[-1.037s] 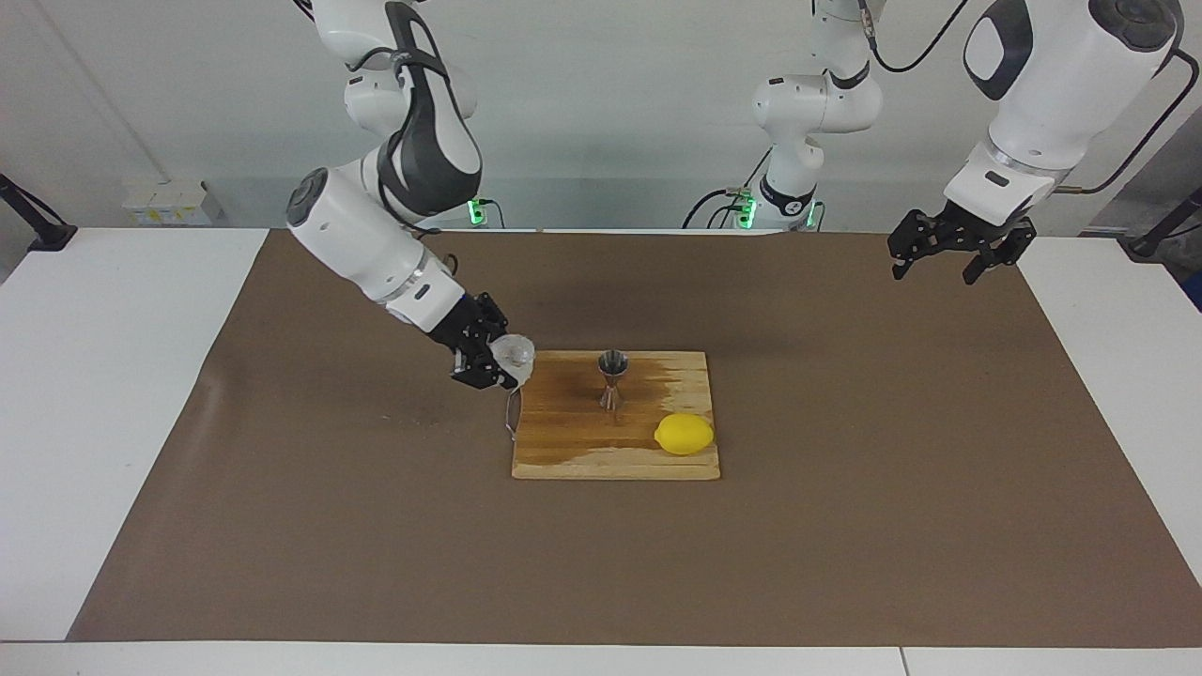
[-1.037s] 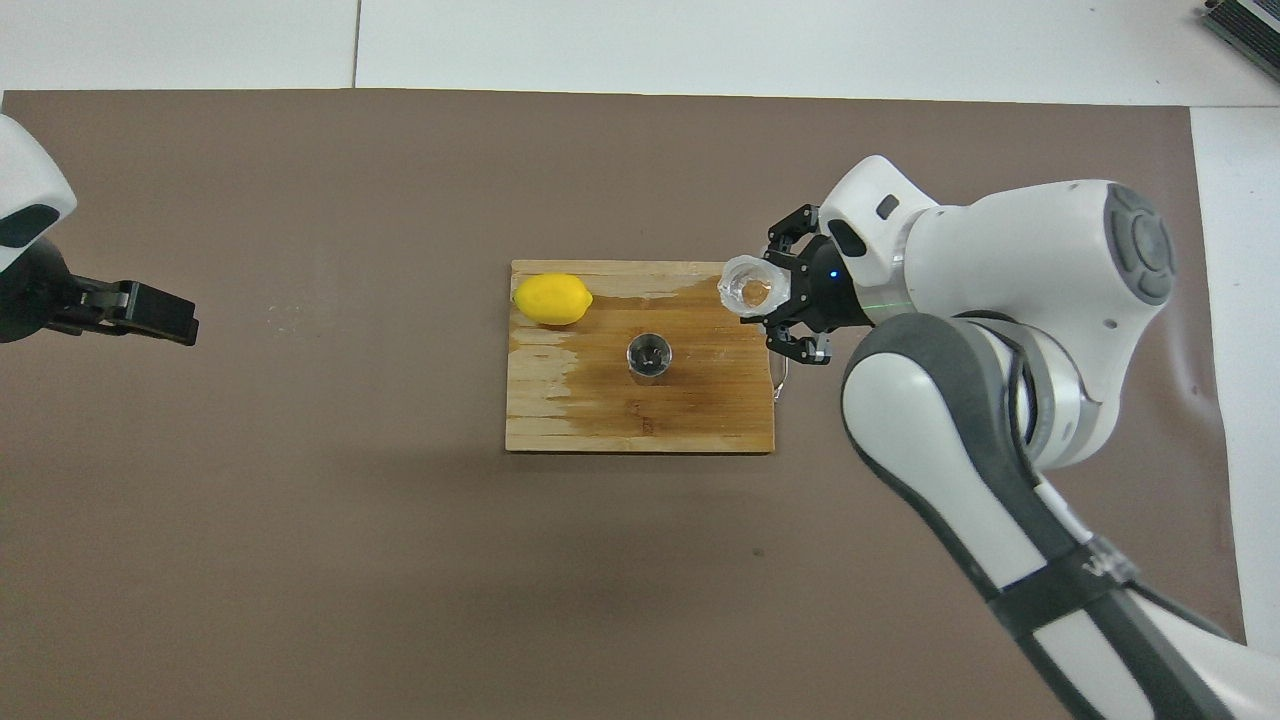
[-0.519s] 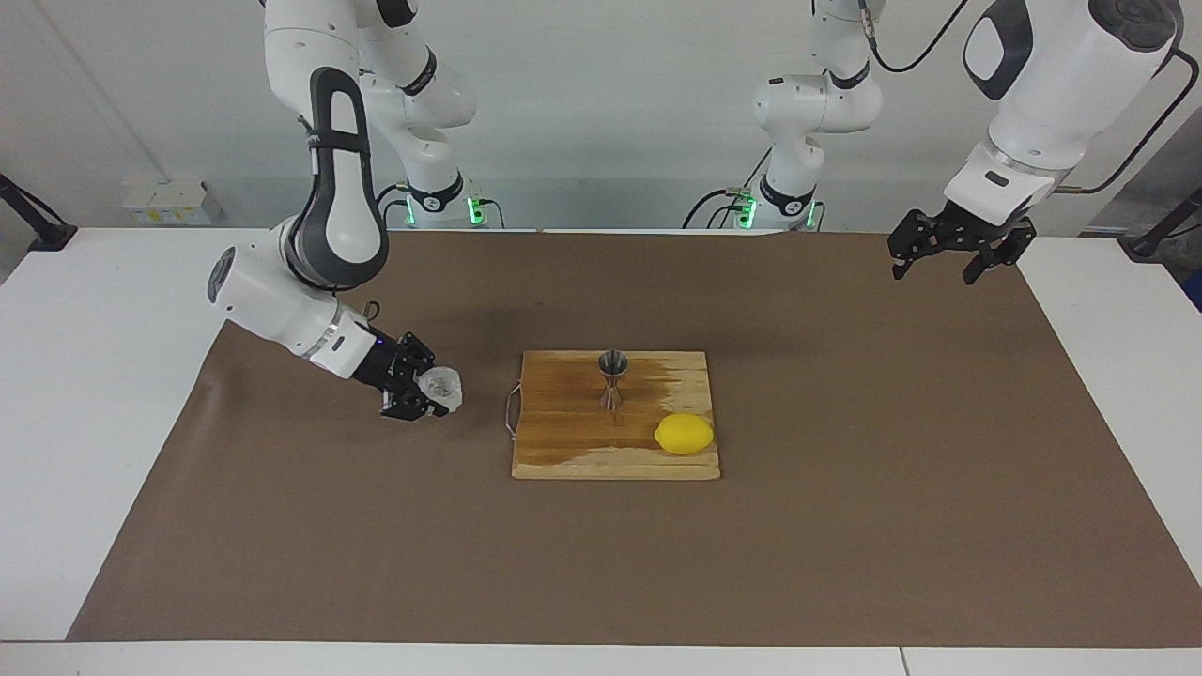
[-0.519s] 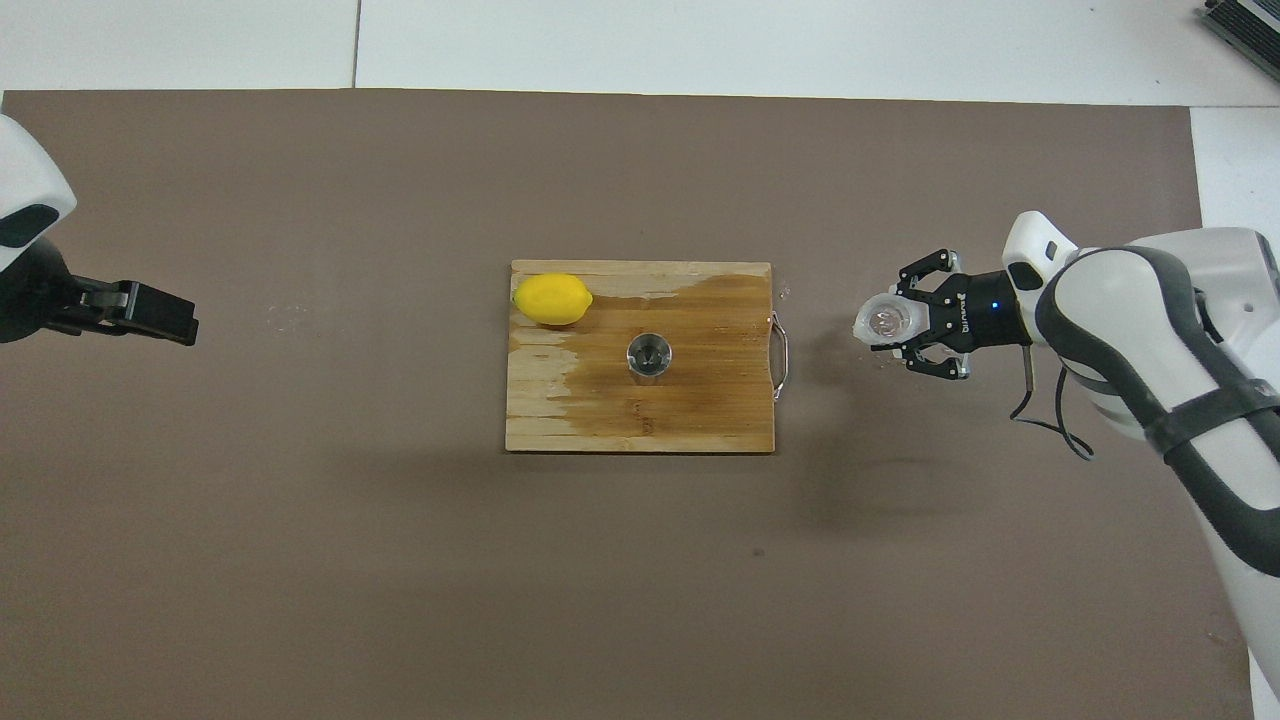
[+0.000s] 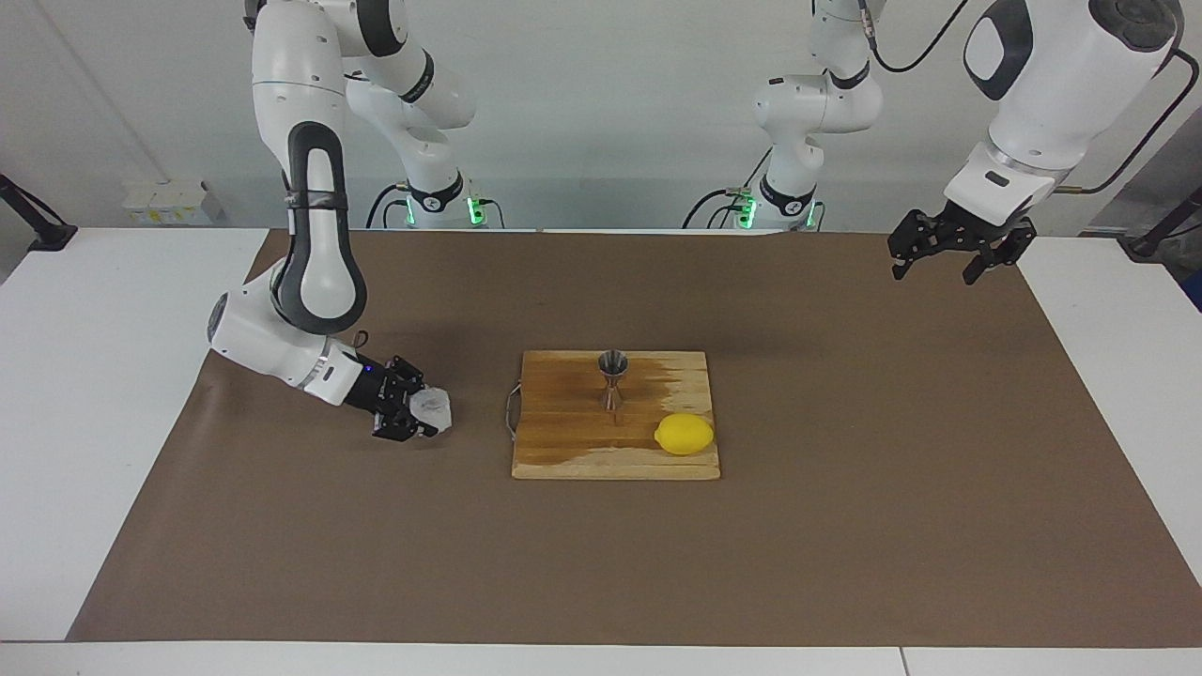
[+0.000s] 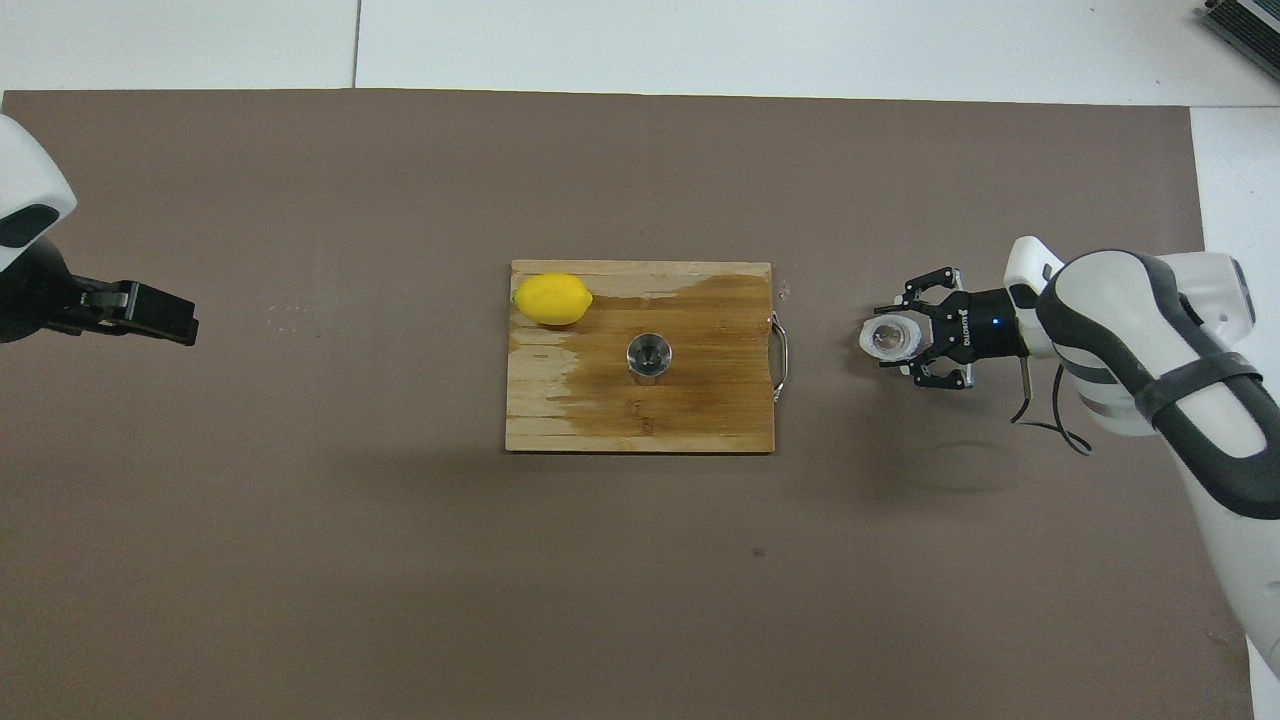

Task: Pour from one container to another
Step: 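Carry the white cup back and lower it to its spot with the right gripper, then open the right gripper and withdraw it from the white cup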

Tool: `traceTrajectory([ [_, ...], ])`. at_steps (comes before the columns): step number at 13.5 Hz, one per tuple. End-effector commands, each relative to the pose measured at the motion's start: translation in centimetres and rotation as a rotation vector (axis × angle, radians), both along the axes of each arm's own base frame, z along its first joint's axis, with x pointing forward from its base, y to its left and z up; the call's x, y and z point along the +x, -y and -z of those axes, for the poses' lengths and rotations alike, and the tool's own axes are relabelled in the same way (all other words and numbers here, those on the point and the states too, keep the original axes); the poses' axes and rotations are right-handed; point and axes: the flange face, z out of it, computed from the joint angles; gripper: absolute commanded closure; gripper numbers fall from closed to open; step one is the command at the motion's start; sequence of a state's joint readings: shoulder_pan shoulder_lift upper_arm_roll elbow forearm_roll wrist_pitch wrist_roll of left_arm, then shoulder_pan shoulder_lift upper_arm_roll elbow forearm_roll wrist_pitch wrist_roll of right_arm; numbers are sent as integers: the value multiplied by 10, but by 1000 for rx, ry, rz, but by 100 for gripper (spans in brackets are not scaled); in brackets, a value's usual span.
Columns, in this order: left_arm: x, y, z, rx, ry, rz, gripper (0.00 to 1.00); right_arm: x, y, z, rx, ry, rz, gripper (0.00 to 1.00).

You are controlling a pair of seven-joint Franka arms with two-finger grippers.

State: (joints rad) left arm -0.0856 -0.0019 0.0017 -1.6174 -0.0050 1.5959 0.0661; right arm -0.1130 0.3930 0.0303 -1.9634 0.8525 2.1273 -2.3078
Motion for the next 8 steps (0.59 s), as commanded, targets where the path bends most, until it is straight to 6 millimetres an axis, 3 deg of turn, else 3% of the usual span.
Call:
traceTrajectory([
  [1, -7, -3, -1, 4, 6, 4, 0, 0, 0, -11, 13, 2, 34, 0],
  [5, -7, -3, -1, 4, 6, 4, 0, -5, -8, -82, -141, -52, 75, 0],
  [8, -7, -3, -1, 4, 6, 4, 0, -13, -12, -101, -239, -199, 194, 0],
])
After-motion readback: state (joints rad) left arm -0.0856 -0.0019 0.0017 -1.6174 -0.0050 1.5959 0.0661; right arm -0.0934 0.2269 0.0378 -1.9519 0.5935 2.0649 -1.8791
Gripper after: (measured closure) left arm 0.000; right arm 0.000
